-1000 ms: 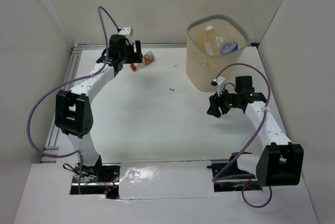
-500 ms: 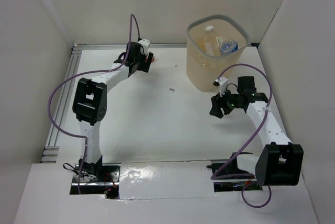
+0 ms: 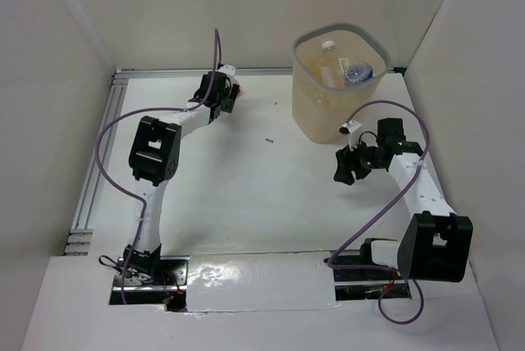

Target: Put the plastic bottles in the bin

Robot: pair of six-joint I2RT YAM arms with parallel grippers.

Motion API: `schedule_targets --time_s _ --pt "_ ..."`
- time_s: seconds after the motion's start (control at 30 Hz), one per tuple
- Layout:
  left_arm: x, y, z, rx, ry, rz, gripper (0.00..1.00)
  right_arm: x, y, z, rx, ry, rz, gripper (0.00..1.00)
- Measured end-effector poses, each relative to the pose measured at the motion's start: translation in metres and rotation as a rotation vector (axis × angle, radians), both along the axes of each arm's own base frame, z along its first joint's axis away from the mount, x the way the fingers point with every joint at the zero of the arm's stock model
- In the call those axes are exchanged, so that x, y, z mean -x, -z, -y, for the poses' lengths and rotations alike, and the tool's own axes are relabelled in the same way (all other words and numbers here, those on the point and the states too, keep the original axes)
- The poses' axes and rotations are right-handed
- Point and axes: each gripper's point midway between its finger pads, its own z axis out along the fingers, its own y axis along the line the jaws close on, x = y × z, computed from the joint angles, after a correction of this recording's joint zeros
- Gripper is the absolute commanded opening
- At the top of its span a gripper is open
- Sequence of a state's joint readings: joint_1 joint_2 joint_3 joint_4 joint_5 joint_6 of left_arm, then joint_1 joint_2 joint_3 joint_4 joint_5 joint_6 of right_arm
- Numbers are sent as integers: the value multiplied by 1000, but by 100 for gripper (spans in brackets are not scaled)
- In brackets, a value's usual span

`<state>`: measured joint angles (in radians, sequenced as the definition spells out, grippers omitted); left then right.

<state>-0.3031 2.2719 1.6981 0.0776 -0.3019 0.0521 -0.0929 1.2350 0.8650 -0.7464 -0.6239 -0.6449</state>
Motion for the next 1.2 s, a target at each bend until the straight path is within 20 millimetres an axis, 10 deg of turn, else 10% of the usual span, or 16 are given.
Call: schedule_targets --time_s 0.27,0.77,1.2 --pt "-24 -13 -7 16 -34 92 87 -1 4 9 -1 30 -31 67" --pt "-23 23 -2 48 31 16 78 0 12 12 -8 39 -76 68" --pt "-9 31 21 66 98 -52 19 -3 6 6 -36 19 -61 68"
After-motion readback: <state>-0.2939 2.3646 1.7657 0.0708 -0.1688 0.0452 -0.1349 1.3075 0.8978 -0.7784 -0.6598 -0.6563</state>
